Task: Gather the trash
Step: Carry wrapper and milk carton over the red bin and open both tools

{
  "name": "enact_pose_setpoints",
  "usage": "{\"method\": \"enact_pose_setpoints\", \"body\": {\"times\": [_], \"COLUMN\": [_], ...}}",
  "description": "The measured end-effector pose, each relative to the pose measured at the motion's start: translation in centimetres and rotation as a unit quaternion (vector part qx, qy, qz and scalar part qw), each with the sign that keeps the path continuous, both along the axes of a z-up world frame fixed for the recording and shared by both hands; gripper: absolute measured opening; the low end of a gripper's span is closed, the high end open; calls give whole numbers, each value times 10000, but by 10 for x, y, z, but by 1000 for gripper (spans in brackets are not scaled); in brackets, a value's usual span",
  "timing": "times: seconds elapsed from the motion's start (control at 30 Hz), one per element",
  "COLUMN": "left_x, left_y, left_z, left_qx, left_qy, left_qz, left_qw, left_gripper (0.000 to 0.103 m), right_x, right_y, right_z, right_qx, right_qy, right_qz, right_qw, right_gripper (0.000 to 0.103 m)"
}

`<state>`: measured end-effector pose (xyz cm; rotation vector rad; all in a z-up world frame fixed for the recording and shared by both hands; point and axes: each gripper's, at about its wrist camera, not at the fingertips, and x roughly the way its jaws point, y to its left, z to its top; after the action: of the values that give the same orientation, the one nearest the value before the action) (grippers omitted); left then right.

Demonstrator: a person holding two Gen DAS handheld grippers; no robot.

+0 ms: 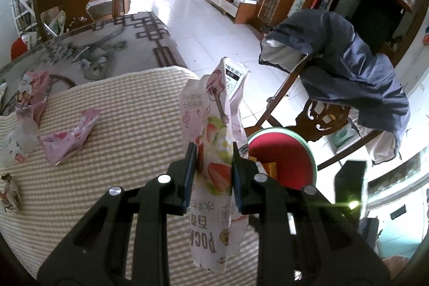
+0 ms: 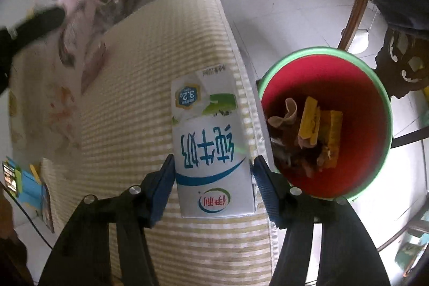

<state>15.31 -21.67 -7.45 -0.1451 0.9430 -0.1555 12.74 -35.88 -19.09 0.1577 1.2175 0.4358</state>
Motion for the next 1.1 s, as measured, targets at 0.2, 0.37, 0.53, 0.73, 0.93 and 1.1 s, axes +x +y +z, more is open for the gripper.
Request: {"method": "enact_pose_setpoints", "body": {"times": [0.2, 0.37, 0.53, 0.73, 0.93, 1.1], "left_x": [8, 19, 24, 16, 2, -11], "left_y": [-33, -74, -99, -97, -70, -27], "left_z": [-12, -24, -26, -20, -12, -7], "left_qx": [-110, -138, -78, 81, 377, 567], "left_qy": [165, 292, 152, -116, -439, -658], "left_qz": [-412, -934, -1156, -1219, -860, -396], "left_qw": [9990, 9951, 9931, 9924, 9946, 9954], "left_gripper": [24, 24, 76, 79, 87, 91], "right_x": [17, 24, 24, 25, 27, 28], "right_y": [-66, -120, -144, -152, -139, -112], "right_z": [19, 25, 28, 29, 28, 33], "right_qx": [149, 316, 439, 547, 623, 640], "right_qy": [-243, -218, -192, -237, -233, -264], "right_qz": [-947, -1679, -2049, -2215, -2144, -1886], "right_qw": [9951, 9851, 9776, 9733, 9745, 9796], "right_gripper": [57, 57, 80, 80, 80, 80]}}
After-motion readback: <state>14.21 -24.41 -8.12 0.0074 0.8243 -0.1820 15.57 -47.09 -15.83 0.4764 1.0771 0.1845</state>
